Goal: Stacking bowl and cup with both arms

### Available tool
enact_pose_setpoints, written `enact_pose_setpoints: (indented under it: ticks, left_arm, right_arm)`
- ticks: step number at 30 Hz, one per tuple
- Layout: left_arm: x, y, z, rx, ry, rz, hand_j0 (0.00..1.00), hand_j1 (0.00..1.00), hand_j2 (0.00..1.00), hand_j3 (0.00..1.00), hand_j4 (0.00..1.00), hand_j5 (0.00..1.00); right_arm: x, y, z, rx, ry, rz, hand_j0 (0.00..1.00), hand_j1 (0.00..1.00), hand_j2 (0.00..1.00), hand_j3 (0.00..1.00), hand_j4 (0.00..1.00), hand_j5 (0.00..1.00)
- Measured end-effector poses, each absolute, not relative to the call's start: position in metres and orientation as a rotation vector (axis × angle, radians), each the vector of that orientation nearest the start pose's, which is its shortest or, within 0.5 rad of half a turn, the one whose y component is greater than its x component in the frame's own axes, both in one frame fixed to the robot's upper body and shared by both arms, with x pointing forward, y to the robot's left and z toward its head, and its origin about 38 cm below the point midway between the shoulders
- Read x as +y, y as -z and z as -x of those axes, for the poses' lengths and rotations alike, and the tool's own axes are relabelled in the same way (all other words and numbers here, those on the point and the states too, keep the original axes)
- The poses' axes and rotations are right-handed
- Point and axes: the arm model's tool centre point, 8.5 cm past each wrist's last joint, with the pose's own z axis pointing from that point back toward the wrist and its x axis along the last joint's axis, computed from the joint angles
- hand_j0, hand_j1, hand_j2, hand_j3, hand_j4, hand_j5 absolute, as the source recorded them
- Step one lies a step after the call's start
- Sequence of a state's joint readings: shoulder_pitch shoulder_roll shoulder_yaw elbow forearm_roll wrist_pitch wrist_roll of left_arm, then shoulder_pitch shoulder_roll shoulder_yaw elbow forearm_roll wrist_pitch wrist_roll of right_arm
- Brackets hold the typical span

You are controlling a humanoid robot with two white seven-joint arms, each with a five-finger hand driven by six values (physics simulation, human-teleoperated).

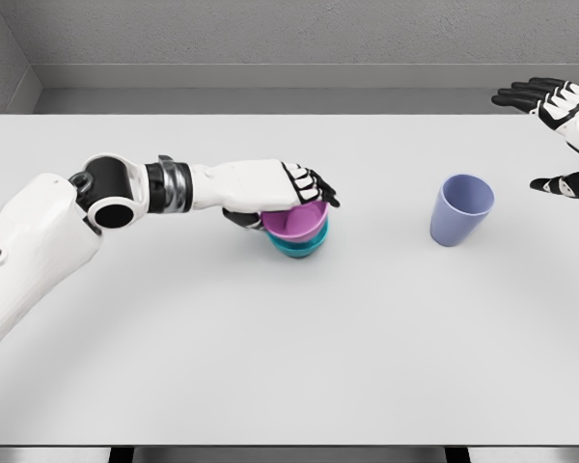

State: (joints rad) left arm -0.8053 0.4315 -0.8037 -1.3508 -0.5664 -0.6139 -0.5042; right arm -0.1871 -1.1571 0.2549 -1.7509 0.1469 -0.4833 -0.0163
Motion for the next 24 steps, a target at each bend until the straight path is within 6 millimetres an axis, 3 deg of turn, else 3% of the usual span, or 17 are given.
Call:
enact_pose_setpoints:
  ticks: [5, 11, 21, 24]
  left_arm:
    - [0.125, -0.196, -0.458, 1.976, -2.832, 0.3, 0.71, 0.71, 0.71, 0.71, 0.71, 0.71]
    - [0.124, -0.194, -0.458, 1.978, -2.835, 0.295, 1.0, 1.0, 1.0, 1.0, 1.0, 1.0]
    - [0.124, -0.194, -0.459, 1.971, -2.837, 0.304, 1.0, 1.0, 1.0, 1.0, 1.0, 1.0]
    - [0.126, -0.204, -0.463, 1.967, -2.825, 0.335, 1.0, 1.0, 1.0, 1.0, 1.0, 1.0]
  right_arm:
    - [-0.379, -0.294, -0.359, -1.842, -1.556, 0.644, 1.0, 1.0, 1.0, 1.0, 1.0, 1.0]
    - [-0.379, -0.294, -0.359, -1.843, -1.555, 0.644, 1.0, 1.0, 1.0, 1.0, 1.0, 1.0]
    - [-0.378, -0.293, -0.359, -1.846, -1.551, 0.642, 1.0, 1.0, 1.0, 1.0, 1.0, 1.0]
    - [-0.378, -0.293, -0.359, -1.847, -1.55, 0.642, 1.0, 1.0, 1.0, 1.0, 1.0, 1.0]
